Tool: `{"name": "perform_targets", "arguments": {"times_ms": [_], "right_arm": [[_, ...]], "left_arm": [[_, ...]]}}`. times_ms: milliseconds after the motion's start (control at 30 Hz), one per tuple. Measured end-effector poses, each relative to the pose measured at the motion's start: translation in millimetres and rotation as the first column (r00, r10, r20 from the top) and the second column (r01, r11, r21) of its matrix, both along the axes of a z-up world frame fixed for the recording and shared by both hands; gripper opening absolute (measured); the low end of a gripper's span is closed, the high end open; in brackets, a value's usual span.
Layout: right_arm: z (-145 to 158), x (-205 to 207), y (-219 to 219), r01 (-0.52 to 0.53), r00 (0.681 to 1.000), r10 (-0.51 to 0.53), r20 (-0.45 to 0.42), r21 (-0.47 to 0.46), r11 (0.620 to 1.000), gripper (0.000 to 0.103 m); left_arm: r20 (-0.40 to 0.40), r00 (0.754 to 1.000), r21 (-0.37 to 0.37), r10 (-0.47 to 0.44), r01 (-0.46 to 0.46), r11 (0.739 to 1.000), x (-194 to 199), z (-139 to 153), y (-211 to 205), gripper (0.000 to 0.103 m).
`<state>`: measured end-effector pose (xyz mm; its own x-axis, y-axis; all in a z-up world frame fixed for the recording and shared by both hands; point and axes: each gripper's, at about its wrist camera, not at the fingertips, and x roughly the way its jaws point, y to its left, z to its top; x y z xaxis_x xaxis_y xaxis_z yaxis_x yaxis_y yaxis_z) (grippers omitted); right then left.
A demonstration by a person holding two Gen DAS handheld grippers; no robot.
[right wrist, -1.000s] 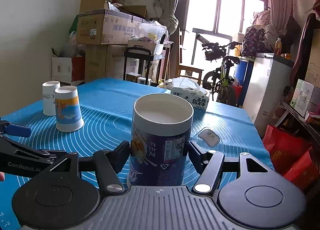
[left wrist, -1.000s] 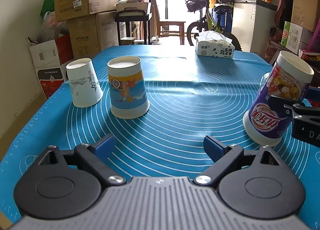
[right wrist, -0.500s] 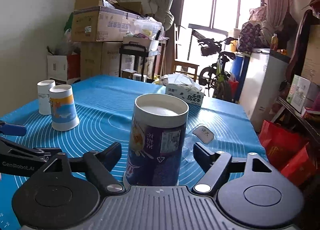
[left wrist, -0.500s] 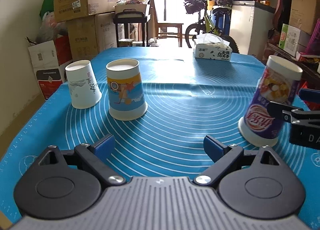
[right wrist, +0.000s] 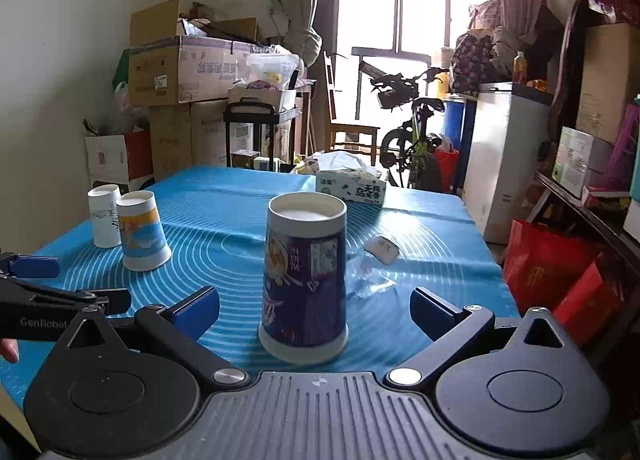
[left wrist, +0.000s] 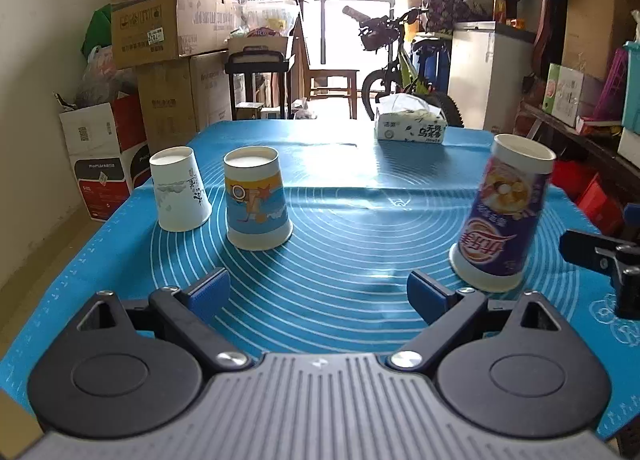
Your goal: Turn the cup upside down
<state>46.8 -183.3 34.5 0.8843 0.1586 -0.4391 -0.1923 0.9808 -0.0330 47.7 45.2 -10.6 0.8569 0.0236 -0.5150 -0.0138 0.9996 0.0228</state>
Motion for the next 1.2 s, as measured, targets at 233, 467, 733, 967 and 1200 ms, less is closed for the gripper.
{"name": "perform_targets", "arguments": {"times_ms": [233, 467, 733, 967, 1200], "right_arm": [[7.3, -31.0, -9.6, 0.008, 1.0, -0.008, 0.0, 0.015, 1.0, 0.103], [10.1, -47.7, -13.3, 0.011, 1.0, -0.011, -0.008, 0.034, 0.999, 0.103], [11.1, -55.6, -11.0, 0.005, 1.0, -0.004, -0.015, 0.038, 0.999, 0.103], [12.8, -58.3, -8.8, 0.002, 1.0, -0.002, -0.008, 0.037, 0.999, 0.103], [12.3, -58.5, -7.3, -0.001, 1.0, 0.001, -0.008, 0.036, 0.999, 0.103]], "left_arm": [[0.005, 1.0, 0.015, -0.015, 0.015, 1.0, -17.6, 1.3, -5.6, 0.094], [0.009, 0.999, 0.027, -0.045, 0.045, 0.999, -31.9, 4.2, -12.6, 0.094], [0.01, 0.998, 0.023, -0.061, 0.06, 0.998, -41.3, 4.6, -14.0, 0.094], [0.006, 0.998, 0.014, -0.058, 0.058, 0.998, -41.8, 4.2, -12.0, 0.094], [0.008, 0.998, 0.013, -0.059, 0.059, 0.998, -43.4, 4.4, -11.5, 0.094]]}}
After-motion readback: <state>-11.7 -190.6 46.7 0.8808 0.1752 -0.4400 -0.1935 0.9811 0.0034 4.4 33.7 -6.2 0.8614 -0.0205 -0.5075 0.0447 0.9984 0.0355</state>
